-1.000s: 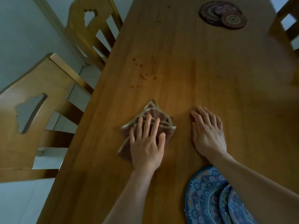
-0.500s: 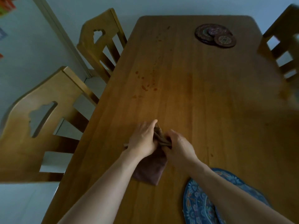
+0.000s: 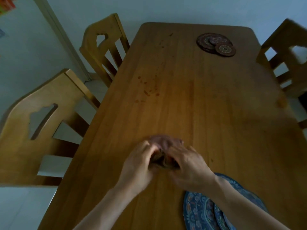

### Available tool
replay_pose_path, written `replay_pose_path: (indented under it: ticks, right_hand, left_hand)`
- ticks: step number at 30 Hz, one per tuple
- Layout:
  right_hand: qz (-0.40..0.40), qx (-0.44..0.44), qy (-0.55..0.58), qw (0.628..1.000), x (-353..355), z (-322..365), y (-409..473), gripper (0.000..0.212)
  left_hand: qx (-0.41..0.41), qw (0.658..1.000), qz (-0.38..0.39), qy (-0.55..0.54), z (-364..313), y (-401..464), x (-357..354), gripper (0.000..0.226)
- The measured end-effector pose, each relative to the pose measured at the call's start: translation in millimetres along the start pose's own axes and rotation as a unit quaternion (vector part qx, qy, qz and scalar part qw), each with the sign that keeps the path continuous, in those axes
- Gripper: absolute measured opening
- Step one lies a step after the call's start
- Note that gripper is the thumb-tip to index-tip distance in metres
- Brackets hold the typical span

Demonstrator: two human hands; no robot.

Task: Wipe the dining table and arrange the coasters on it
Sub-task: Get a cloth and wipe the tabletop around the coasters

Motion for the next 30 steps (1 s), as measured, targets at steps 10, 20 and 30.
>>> replay_pose_path:
  ticks: [10, 20, 30]
  right_hand:
    - [-0.110, -0.221, -0.047, 0.968, -46, -25, -2, 0.050]
    - [-0.012, -0.266, -0.186, 0.946, -59, -88, 62, 0.077]
    - [-0.046, -0.296, -0.180, 0.937, -56, -109, 114, 0.067]
  left_hand:
    - [0.212, 0.968, -0.068, 0.117, 129, -31, 0, 0.067]
    - [0.257, 0.942, -0.063, 0.207, 157, -37, -11, 0.068]
    - [0.242, 0.944, -0.074, 0.213, 161, -36, -10, 0.068]
Point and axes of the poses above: each hand's wrist, its own y-axis towards the middle knuckle, its own x-axis out of the back of the hand, z = x × y, the point moved 9 cm from there along y, towards the middle knuckle, and after that the axes turned 6 degrees about y, right-handed, at the moved point
